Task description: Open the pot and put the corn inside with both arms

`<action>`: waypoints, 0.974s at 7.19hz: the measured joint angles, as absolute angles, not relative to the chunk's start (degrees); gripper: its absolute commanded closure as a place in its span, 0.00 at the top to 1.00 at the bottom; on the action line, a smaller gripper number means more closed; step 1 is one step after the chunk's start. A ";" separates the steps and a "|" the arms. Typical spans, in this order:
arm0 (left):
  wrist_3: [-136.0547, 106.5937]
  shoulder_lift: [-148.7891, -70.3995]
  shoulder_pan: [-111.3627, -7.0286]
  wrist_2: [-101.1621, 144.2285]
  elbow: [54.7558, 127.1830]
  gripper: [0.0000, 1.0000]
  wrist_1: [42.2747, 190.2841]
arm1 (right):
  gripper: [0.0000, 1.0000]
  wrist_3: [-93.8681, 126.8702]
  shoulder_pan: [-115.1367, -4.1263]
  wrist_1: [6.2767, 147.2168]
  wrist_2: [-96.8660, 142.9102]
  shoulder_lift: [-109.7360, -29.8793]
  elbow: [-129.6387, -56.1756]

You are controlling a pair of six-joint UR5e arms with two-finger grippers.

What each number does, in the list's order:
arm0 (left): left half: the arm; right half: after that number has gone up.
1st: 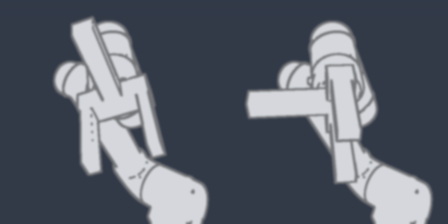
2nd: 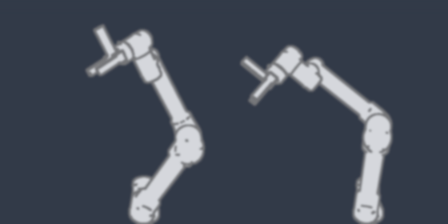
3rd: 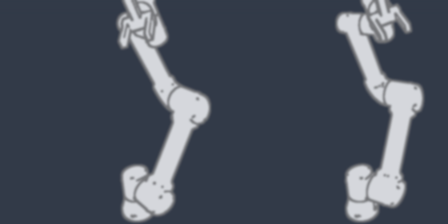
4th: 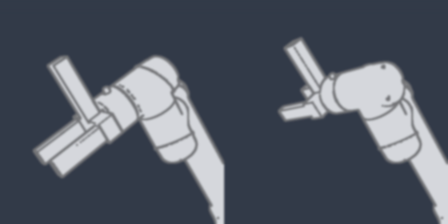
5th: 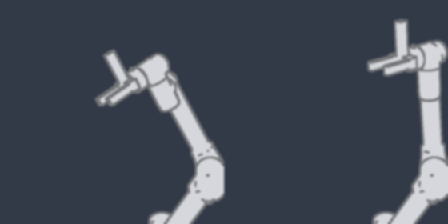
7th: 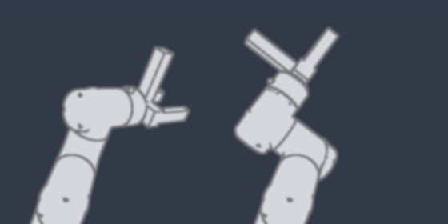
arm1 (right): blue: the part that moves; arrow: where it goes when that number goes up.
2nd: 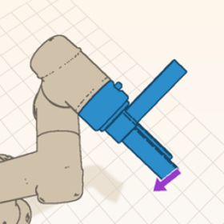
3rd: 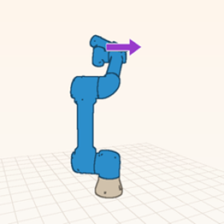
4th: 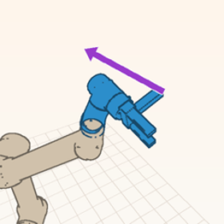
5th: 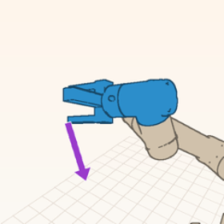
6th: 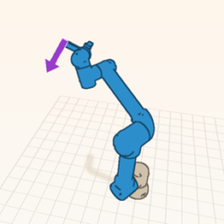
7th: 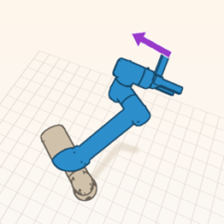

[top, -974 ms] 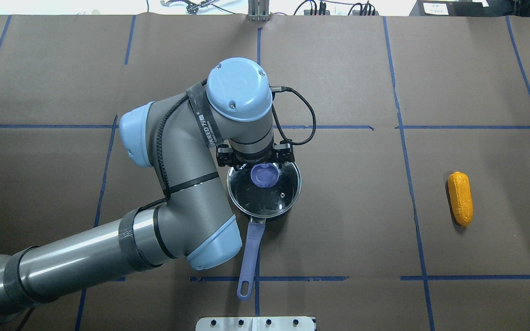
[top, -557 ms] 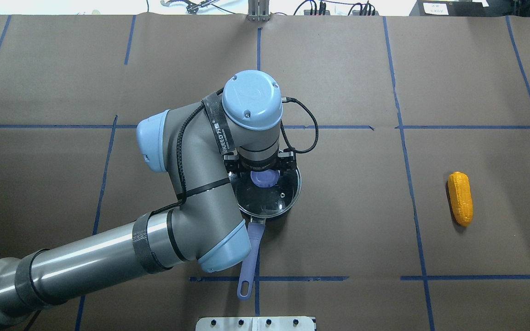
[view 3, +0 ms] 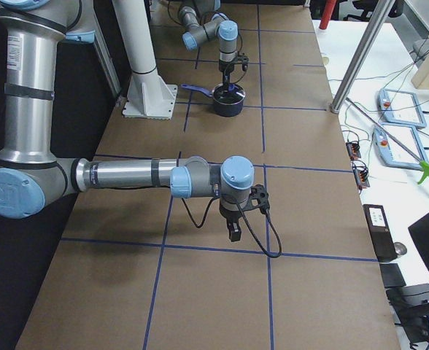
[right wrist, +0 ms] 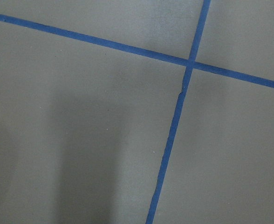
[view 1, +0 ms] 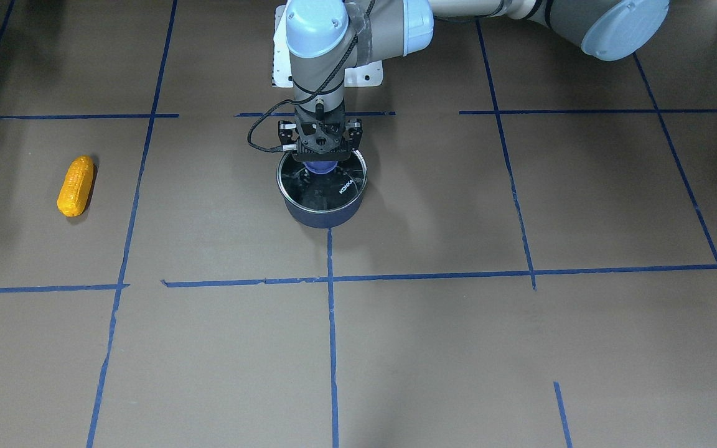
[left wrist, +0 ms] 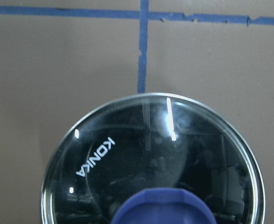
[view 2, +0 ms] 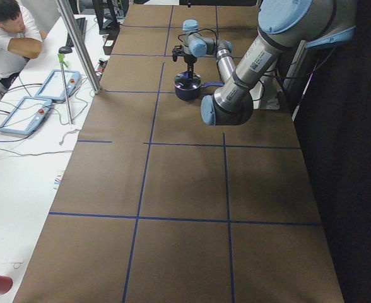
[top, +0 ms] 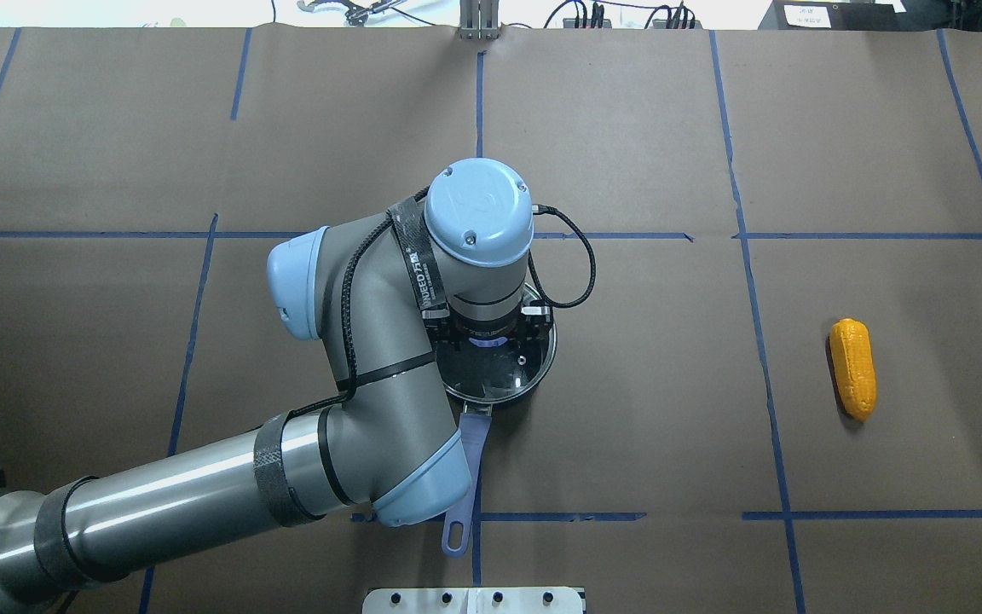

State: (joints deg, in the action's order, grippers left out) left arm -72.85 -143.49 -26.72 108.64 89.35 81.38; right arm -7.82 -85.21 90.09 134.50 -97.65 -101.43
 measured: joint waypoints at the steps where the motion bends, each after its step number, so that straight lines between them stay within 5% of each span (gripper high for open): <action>1: -72.86 -143.51 -26.67 108.71 89.60 0.14 81.38 | 1.00 -7.82 -85.23 90.09 134.48 -97.65 -101.43; 7: -72.54 -139.97 -27.32 108.86 98.19 0.09 79.65 | 1.00 -7.75 -85.23 90.09 134.45 -97.65 -101.43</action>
State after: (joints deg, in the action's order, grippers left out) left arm -72.54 -139.97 -27.32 108.86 98.19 79.65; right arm -7.75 -85.23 90.09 134.45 -97.65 -101.43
